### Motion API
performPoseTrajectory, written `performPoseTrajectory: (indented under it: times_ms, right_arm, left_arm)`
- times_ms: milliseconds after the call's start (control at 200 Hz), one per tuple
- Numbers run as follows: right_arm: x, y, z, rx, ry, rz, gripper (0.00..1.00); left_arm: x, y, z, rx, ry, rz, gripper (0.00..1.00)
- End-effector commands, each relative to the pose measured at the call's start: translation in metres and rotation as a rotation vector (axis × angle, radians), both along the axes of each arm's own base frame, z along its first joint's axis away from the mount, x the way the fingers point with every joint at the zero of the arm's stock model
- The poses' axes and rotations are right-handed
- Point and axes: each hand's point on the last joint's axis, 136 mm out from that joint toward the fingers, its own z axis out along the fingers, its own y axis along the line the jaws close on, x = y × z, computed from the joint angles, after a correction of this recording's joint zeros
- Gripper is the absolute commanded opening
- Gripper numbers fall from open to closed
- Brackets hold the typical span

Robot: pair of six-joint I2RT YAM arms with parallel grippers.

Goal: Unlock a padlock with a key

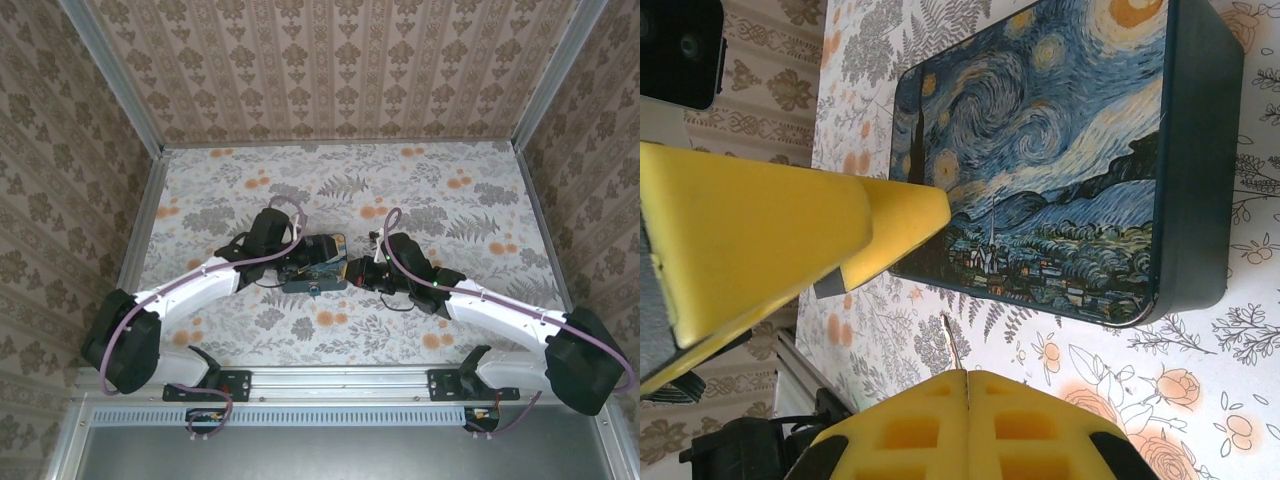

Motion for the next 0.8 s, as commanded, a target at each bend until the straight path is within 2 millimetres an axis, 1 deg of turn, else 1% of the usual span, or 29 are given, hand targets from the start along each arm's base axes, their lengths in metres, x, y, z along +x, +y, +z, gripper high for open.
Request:
performPoseTrajectory:
  times_ms: [0, 360, 555, 795]
  right_arm:
    - [0.006, 0.007, 0.018, 0.044, -0.032, 0.01, 0.0]
    - [0.009, 0.013, 0.019, 0.058, -0.036, 0.02, 0.0]
    - [0.012, 0.015, 0.021, 0.064, -0.041, 0.021, 0.0]
    - [0.013, 0.015, 0.014, 0.061, -0.031, 0.011, 0.0]
  left_arm:
    - [0.008, -0.009, 0.02, -0.038, -0.03, 0.017, 0.88]
    - [0.005, -0.008, 0.012, -0.029, -0.005, 0.032, 0.85]
    - [0.003, -0.01, 0.007, -0.038, 0.008, 0.031, 0.77]
    - [0.0, -0.015, 0.0, -0.036, 0.019, 0.024, 0.77]
